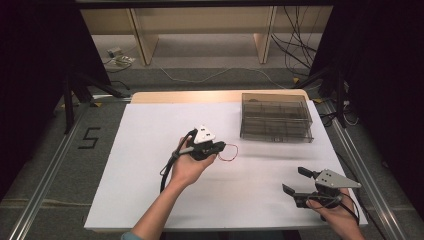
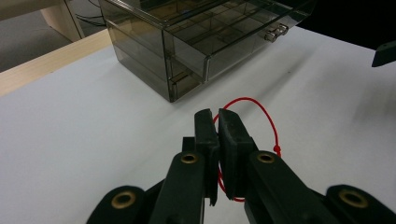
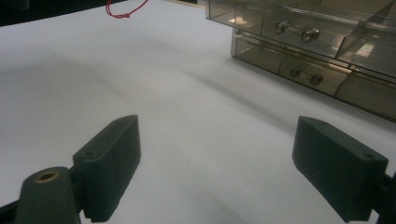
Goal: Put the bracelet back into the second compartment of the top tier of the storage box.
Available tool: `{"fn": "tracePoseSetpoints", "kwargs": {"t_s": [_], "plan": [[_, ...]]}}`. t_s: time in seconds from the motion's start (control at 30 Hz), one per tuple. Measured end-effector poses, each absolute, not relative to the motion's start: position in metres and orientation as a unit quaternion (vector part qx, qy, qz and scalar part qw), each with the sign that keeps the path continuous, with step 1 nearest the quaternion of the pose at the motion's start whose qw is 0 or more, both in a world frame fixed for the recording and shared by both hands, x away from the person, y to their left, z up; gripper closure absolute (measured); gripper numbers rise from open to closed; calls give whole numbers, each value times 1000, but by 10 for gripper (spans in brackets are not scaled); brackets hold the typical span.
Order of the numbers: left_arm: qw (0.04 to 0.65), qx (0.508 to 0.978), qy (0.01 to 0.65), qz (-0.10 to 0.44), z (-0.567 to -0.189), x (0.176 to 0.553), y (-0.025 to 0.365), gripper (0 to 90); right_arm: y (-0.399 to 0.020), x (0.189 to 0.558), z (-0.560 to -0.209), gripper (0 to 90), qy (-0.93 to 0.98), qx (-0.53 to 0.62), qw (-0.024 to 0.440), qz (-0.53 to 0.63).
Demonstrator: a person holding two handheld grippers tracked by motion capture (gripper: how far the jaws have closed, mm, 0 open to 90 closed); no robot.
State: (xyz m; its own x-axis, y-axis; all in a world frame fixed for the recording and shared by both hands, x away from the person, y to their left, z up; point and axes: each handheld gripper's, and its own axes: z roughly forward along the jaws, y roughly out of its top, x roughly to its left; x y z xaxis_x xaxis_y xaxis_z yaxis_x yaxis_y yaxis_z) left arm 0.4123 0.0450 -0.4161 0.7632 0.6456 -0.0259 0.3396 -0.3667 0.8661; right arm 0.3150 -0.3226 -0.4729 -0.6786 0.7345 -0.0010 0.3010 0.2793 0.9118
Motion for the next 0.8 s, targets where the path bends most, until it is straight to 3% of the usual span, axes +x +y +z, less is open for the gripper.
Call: {"fn": "tracePoseSetpoints", "kwargs": {"t_s": [0.8], "plan": [[479,813,292,156,-413,417,26,867,-323,315,-473,161,769,336,217,499]]}}
